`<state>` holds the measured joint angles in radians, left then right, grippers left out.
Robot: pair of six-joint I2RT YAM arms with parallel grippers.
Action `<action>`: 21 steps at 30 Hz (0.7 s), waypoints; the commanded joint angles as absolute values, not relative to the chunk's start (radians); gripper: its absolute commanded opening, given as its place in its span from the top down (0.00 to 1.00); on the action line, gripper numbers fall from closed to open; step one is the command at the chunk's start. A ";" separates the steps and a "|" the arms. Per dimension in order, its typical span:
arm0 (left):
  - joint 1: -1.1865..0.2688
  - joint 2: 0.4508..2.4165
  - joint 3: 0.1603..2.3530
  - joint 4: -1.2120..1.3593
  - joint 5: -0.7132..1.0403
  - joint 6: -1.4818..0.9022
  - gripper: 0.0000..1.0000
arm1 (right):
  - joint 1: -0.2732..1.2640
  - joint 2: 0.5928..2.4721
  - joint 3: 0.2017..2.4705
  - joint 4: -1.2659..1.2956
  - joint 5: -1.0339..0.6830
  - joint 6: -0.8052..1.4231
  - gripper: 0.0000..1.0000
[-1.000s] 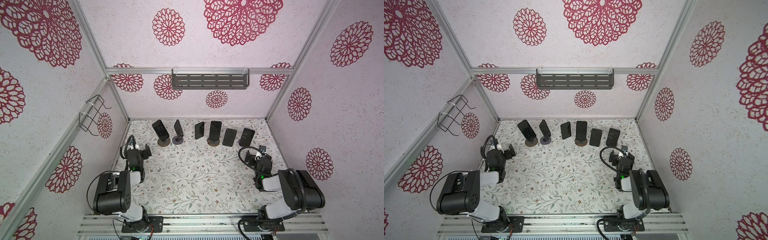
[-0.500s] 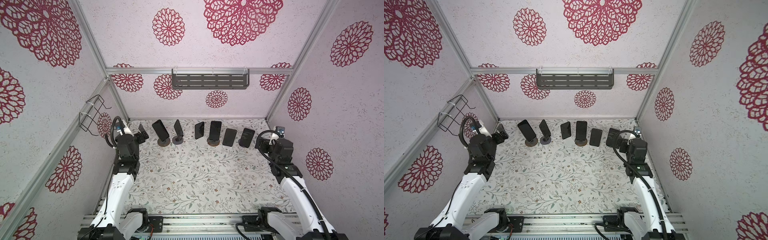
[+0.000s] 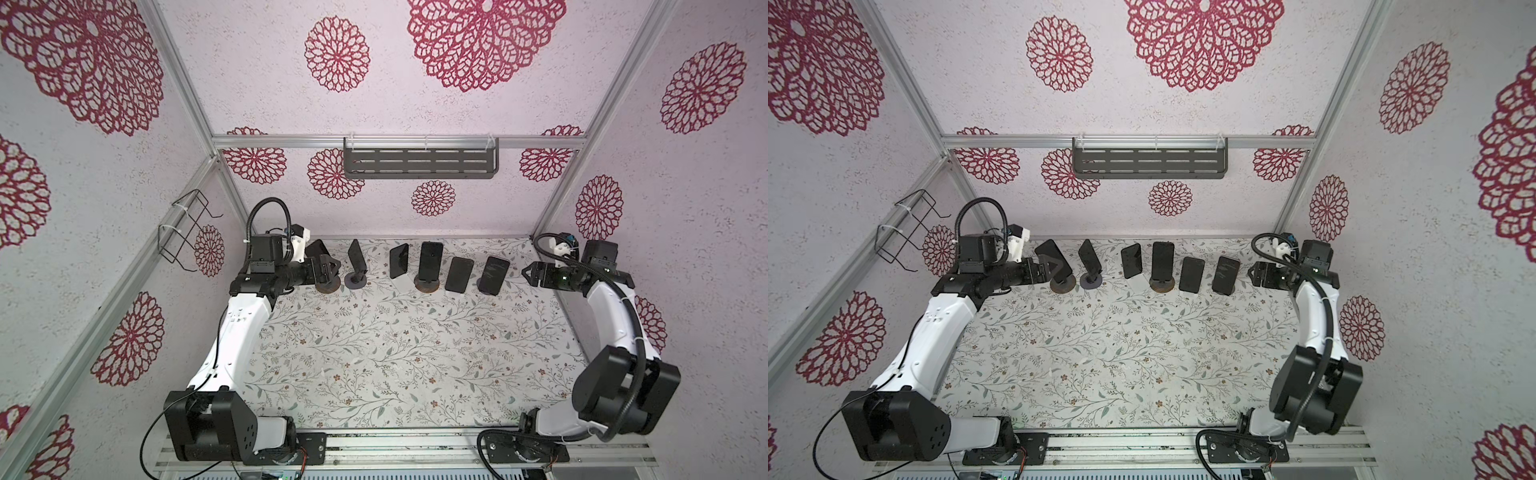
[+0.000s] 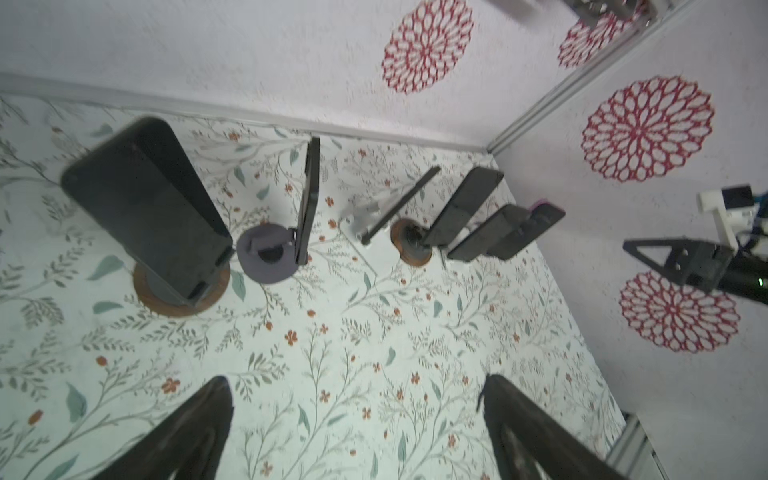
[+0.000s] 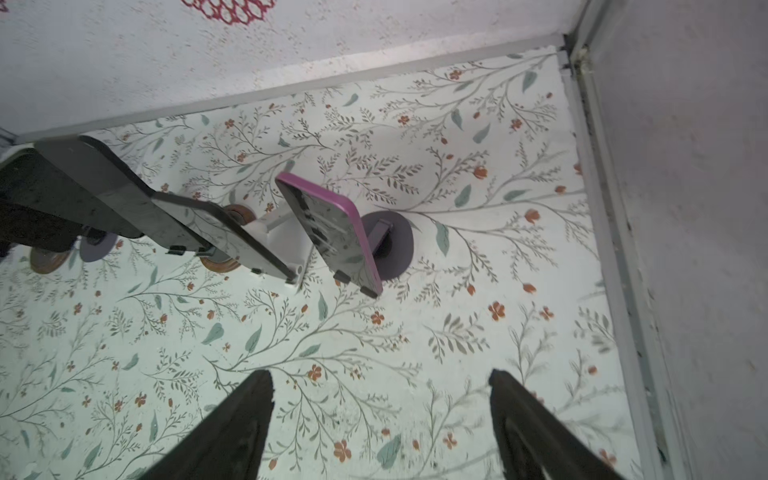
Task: Remove the phone from the phone stand
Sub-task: 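Raise the right gripper to the pink-edged phone while the left arm lifts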
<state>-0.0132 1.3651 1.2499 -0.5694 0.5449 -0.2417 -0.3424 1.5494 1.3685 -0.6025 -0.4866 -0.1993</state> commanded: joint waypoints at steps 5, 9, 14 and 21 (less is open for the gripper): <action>-0.014 1.319 1.209 -0.637 0.522 -0.146 0.03 | -0.341 1.723 1.543 -0.728 -0.740 -0.438 0.21; -0.012 1.301 1.186 -0.615 0.493 -0.135 0.03 | -0.340 1.810 1.632 -0.783 -0.763 -0.492 0.25; -0.008 1.305 1.192 -0.627 0.497 -0.127 0.03 | -0.339 1.900 1.732 -0.831 -0.806 -0.557 0.38; 0.000 1.305 1.190 -0.627 0.489 -0.125 0.03 | -0.306 2.000 1.831 -0.864 -0.834 -0.591 0.41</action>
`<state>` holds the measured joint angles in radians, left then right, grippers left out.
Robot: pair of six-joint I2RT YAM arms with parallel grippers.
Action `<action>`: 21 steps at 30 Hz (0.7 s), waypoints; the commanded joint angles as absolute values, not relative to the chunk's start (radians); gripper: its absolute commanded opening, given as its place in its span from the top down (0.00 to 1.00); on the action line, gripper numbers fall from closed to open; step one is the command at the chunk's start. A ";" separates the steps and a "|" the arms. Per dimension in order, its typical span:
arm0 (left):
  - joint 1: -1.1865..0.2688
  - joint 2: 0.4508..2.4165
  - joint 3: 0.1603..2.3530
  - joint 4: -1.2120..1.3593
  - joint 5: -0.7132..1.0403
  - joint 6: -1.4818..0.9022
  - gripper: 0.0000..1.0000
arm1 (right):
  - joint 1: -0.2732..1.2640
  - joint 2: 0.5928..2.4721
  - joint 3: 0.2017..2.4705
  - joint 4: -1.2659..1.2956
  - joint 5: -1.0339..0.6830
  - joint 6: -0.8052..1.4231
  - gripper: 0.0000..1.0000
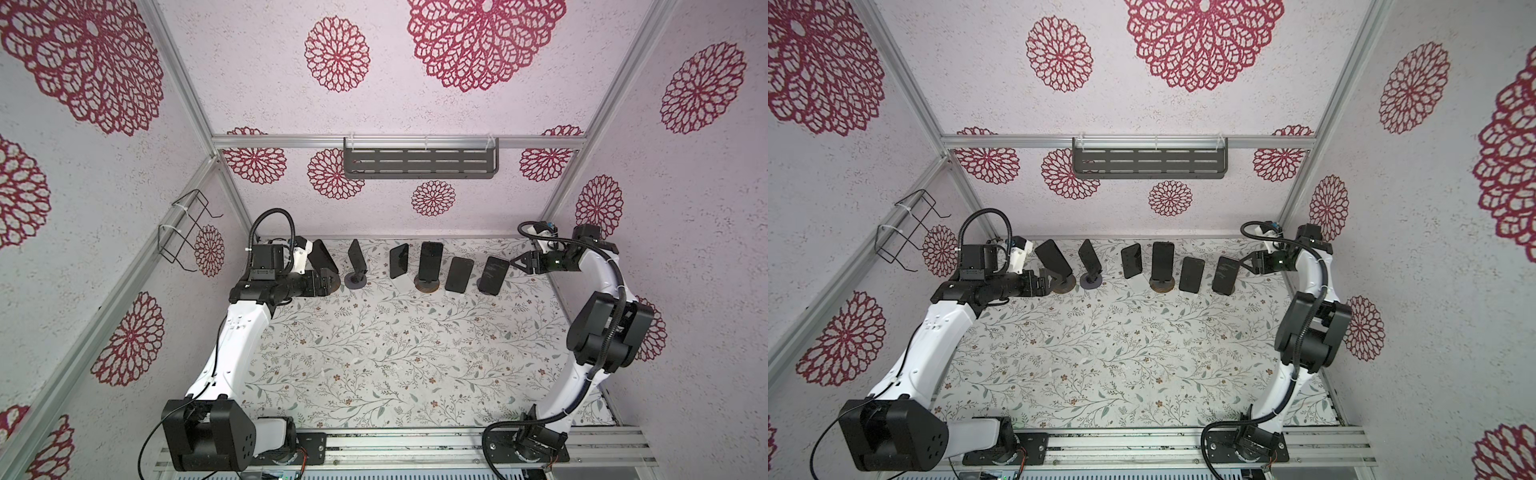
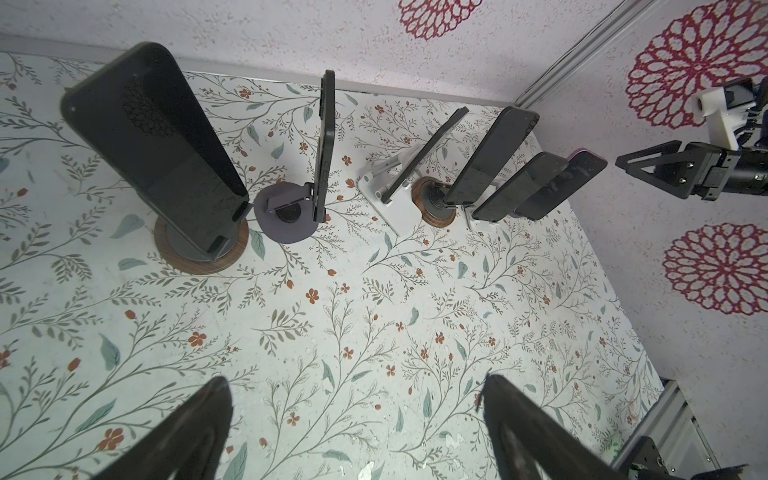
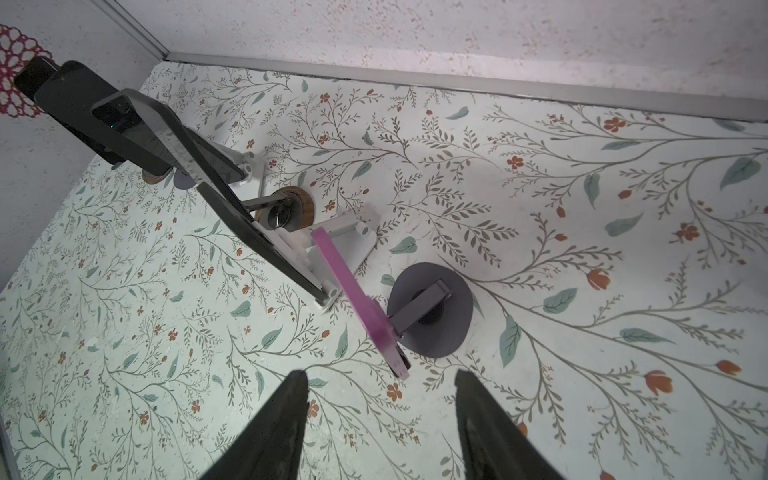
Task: Remove the phone from the phone stand
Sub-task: 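Raise the right gripper to the pink-edged phone while the left arm lifts, then close the right gripper on the top edge of the pink-edged phone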
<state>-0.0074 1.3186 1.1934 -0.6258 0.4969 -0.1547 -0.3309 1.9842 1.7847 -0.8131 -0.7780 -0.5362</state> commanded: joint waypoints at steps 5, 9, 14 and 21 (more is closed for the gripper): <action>0.005 1.308 1.190 -0.627 0.482 -0.123 0.03 | -0.275 2.054 1.846 -0.846 -0.787 -0.590 0.41; 0.011 1.310 1.188 -0.627 0.483 -0.120 0.03 | -0.268 2.088 1.843 -0.819 -0.820 -0.590 0.49; 0.050 1.318 1.197 -0.625 0.526 -0.138 0.03 | -0.266 2.089 1.815 -0.791 -0.830 -0.601 0.59; 0.058 1.315 1.190 -0.616 0.500 -0.146 0.03 | -0.271 2.089 1.807 -0.775 -0.816 -0.608 0.74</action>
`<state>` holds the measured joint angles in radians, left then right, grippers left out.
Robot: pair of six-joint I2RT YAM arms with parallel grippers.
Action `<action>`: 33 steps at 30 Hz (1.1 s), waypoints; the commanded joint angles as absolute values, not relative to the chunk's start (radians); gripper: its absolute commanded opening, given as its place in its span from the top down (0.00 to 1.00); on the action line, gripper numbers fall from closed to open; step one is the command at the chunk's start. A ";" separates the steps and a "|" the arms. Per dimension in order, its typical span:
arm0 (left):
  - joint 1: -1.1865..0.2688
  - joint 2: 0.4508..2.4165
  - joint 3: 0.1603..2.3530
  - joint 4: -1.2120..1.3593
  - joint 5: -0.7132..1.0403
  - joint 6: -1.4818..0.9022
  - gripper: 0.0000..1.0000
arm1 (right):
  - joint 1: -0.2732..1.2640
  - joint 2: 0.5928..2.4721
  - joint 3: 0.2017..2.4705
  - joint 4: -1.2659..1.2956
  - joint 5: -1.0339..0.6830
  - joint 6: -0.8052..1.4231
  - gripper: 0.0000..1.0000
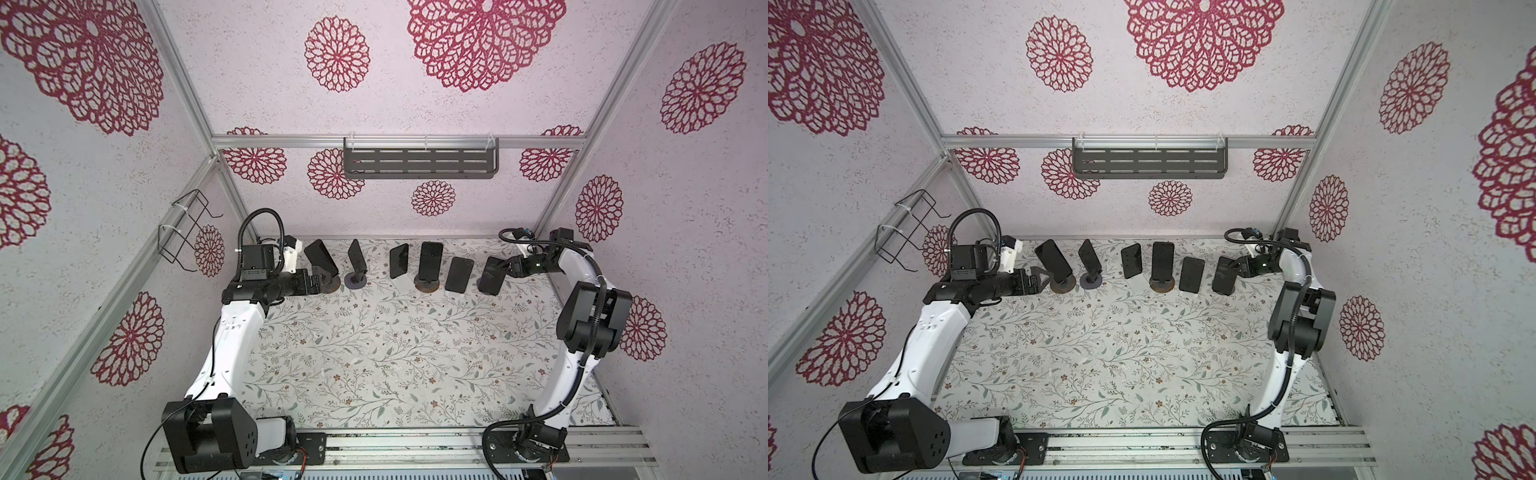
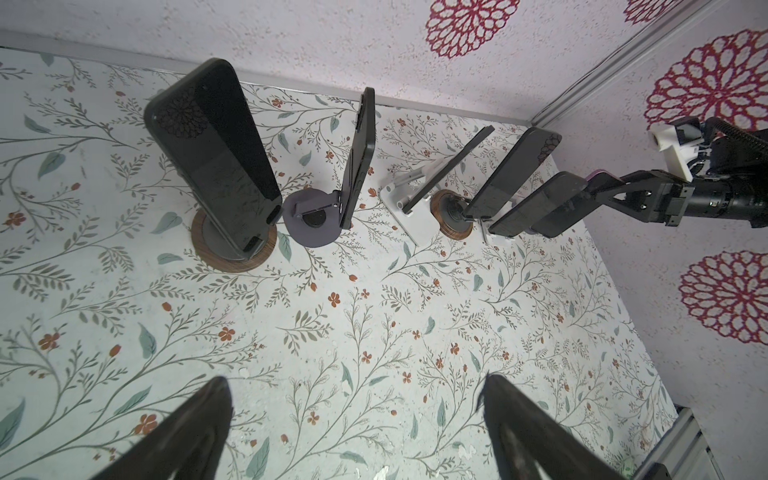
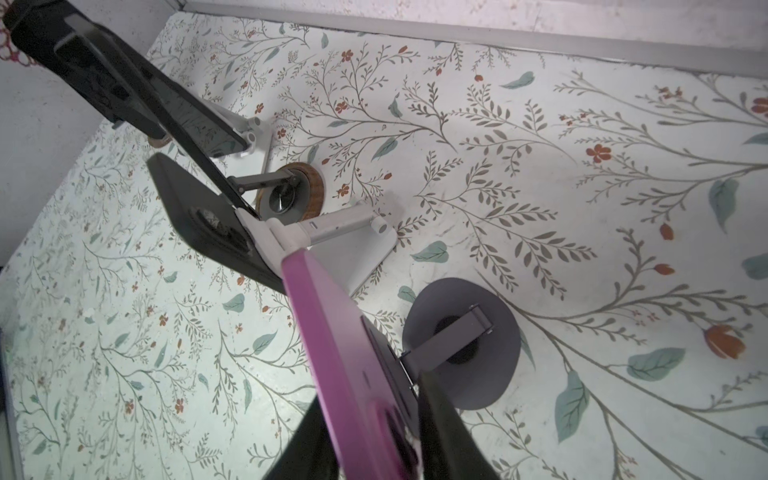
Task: Remove the phone from the phone stand
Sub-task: 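Close the right gripper on the top edge of the pink-edged phone, then lift the pink-edged phone up off the grey stand with the right gripper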
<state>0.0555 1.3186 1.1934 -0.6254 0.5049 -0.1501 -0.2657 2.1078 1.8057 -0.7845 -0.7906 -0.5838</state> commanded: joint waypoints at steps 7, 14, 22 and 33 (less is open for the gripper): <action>0.062 1.324 1.204 -0.643 0.467 -0.146 0.03 | -0.273 2.067 1.811 -0.777 -0.800 -0.640 0.89; 0.064 1.324 1.206 -0.653 0.449 -0.136 0.03 | -0.283 2.022 1.853 -0.822 -0.781 -0.648 0.99; 0.064 1.309 1.203 -0.647 0.449 -0.133 0.03 | -0.285 1.916 1.848 -0.775 -0.753 -0.552 1.00; 0.061 1.285 1.196 -0.643 0.406 -0.153 0.03 | -0.221 1.670 1.731 -0.675 -0.556 -0.114 1.00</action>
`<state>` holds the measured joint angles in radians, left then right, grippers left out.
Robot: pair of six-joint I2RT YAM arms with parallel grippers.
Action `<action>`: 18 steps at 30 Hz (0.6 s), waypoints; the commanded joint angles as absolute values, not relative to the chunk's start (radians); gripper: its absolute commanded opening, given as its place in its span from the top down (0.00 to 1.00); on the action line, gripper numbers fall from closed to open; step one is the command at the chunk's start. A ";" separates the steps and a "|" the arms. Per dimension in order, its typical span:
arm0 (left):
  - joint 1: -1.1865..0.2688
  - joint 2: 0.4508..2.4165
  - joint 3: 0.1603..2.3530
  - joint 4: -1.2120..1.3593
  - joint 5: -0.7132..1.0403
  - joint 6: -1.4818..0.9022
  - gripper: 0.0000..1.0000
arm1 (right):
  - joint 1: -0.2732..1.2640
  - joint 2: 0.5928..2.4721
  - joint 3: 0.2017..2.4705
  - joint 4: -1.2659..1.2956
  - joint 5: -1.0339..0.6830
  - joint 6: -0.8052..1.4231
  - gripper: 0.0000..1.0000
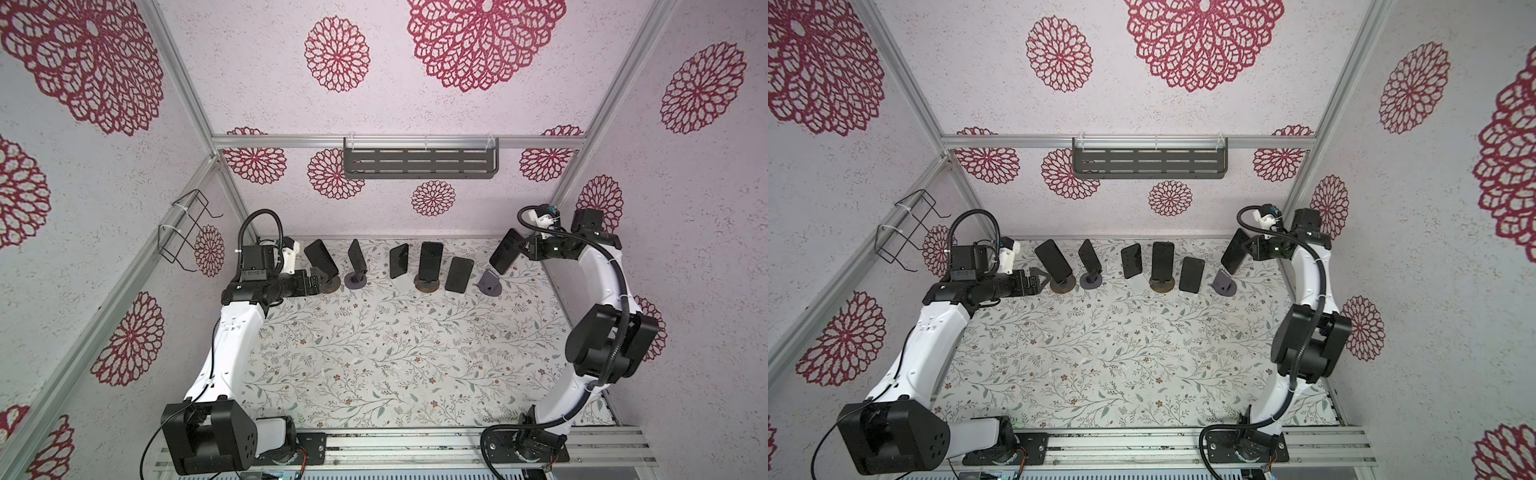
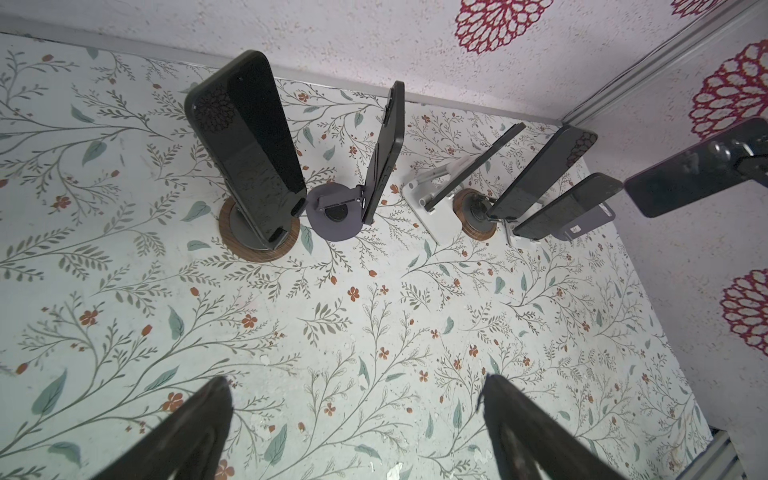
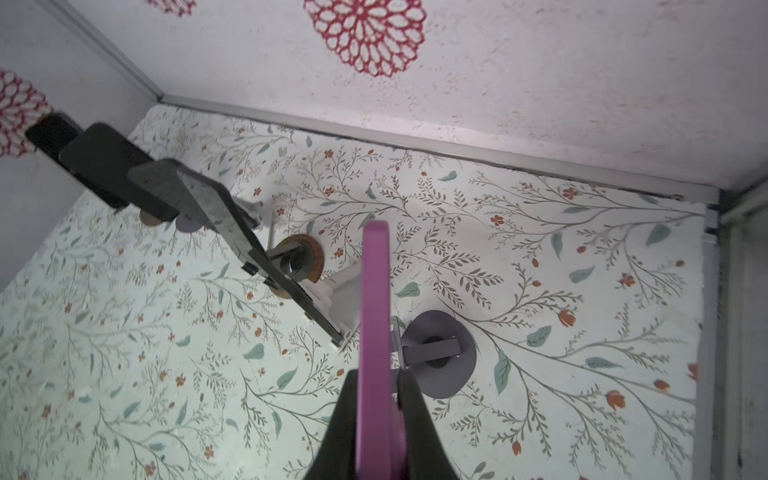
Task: Remove the phone from the phone stand
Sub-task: 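Lift the pink-edged phone up off the grey stand with the right gripper, then carry the phone toward the left gripper while the left gripper reaches to meet it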
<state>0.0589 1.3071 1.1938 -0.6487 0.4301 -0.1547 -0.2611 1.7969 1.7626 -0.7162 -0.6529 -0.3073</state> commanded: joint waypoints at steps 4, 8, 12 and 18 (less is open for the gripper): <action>0.040 1.279 1.204 -0.656 0.380 -0.149 0.03 | -0.128 1.496 1.602 -0.657 -0.454 0.027 1.00; -0.042 1.245 1.210 -0.699 0.261 -0.106 0.03 | -0.010 1.344 1.462 -0.650 -0.367 0.143 1.00; -0.246 1.206 1.220 -0.778 0.074 -0.065 0.03 | 0.135 1.235 1.323 -0.600 -0.360 0.232 1.00; -0.525 1.181 1.151 -0.728 0.149 -0.138 0.03 | 0.365 1.185 1.207 -0.550 -0.379 0.318 1.00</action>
<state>-0.4515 1.1831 1.1873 -0.7403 0.1432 -0.1196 0.3035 1.2133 1.2209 -0.6365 -0.3779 0.2272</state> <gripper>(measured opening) 0.975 0.142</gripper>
